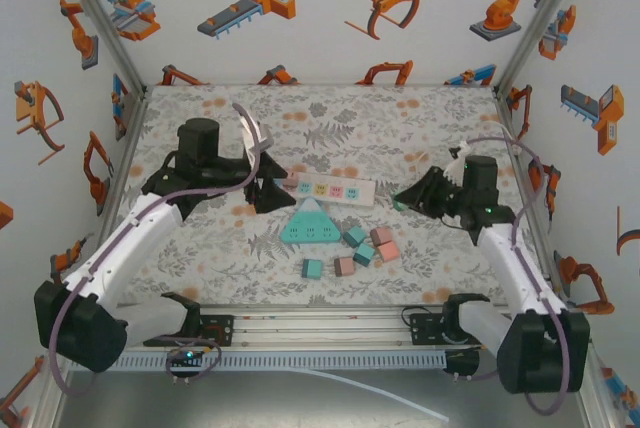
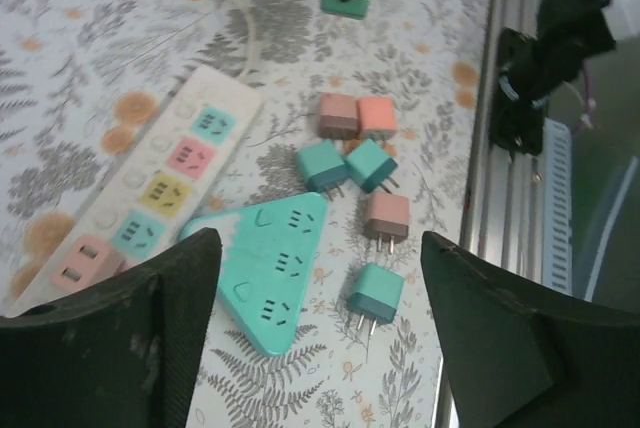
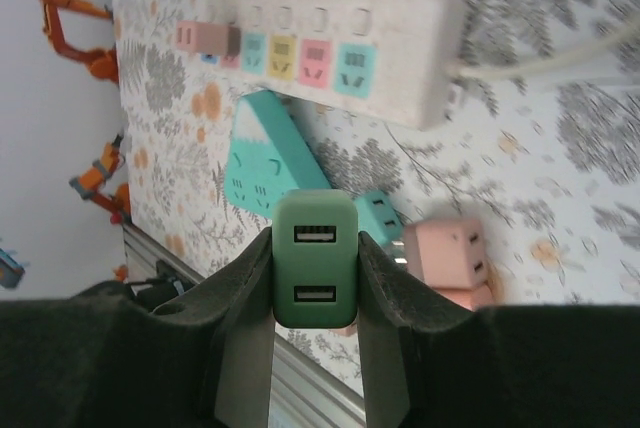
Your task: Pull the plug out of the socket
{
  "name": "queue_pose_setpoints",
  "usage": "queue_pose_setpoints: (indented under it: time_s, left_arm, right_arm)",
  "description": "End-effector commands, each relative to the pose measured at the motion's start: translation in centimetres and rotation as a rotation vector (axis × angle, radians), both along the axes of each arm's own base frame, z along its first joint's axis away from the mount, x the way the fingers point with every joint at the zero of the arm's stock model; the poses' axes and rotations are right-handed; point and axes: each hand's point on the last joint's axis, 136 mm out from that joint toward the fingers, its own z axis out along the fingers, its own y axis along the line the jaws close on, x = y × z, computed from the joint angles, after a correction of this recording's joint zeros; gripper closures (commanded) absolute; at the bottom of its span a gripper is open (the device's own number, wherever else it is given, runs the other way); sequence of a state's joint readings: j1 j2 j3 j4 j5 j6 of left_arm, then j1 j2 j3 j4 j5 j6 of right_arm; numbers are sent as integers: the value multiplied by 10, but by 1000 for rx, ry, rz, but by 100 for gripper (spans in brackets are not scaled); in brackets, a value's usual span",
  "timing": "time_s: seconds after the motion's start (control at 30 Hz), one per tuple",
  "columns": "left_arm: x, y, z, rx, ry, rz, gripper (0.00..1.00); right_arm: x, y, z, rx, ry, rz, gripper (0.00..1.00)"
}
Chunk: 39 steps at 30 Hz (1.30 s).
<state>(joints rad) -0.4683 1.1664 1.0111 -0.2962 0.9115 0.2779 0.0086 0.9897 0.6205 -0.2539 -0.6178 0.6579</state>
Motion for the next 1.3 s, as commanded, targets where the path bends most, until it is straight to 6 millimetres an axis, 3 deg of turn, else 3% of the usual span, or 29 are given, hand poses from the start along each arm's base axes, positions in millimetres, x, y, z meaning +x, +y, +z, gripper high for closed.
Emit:
queue_pose_setpoints:
  time_s: [0.0, 0.17, 0.33, 0.57, 0.83, 0.97, 1.27]
  left_arm:
    - [-47, -6, -1, -6, -94, -238, 13]
    - [-59, -13, -5, 25, -99, -310, 5]
    - [-59, -18, -14, 48, -97, -322, 0]
    - [-53, -17, -25, 107, -96, -295, 3]
    - [-49, -18, -31, 129, -76, -281, 3]
    - [-47, -18, -32, 135, -79, -277, 3]
    - [-45, -20, -37, 153, -65, -269, 3]
  right_arm:
    - [-17, -18, -22, 7, 93, -99, 85]
    - [-26, -32, -52, -18, 162, -191, 85]
    - [-24, -33, -75, -19, 214, -206, 85]
    - [-20, -29, -99, 0, 272, -188, 83]
    - [-19, -25, -118, 21, 315, -167, 73]
    - [-23, -26, -126, 9, 338, -174, 63]
    - [-29, -33, -134, -24, 370, -205, 48]
